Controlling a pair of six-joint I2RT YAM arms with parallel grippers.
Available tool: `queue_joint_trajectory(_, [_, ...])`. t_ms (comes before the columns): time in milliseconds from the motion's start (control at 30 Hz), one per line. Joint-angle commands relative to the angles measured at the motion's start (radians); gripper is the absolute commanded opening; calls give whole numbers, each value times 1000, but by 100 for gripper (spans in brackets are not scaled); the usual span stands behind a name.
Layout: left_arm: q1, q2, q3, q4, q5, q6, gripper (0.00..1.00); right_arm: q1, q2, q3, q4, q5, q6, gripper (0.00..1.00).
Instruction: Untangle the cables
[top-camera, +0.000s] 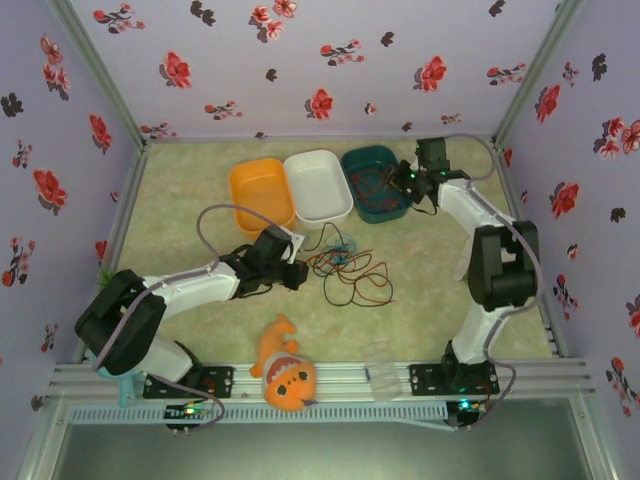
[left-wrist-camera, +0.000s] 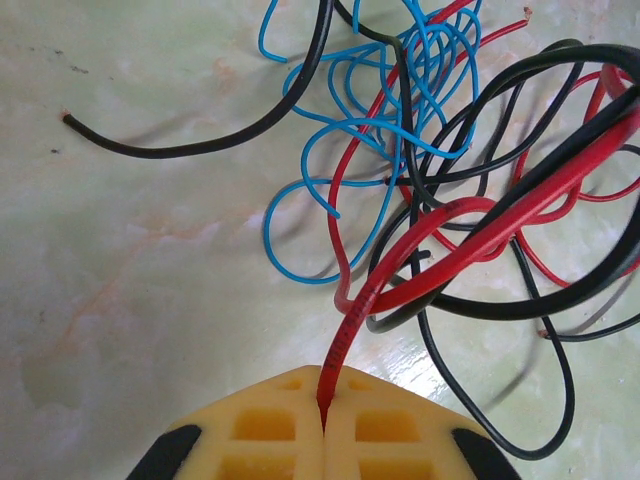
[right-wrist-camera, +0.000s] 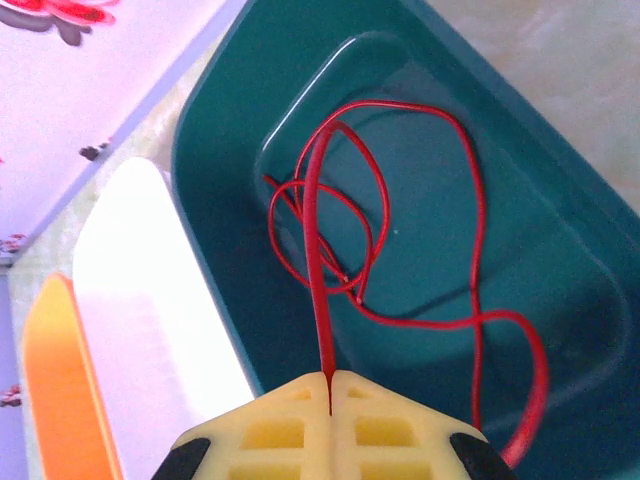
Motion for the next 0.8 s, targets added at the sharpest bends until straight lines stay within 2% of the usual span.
queue_joint_trajectory(0, [-2, 9, 27, 8, 16, 16, 0, 19, 112, 129, -133, 9, -63, 0])
queue_joint_trajectory(200, [-1, 11, 25, 12, 16, 15, 0, 45, 287, 344, -258, 36, -119, 0])
queue_joint_trajectory(467, [-1, 14, 23, 17, 16, 12, 0, 70, 464, 594, -449, 130, -194, 0])
queue_joint_trajectory(767, [-2, 13, 26, 15, 17, 11, 0, 89, 590, 766, -580, 189, -249, 0])
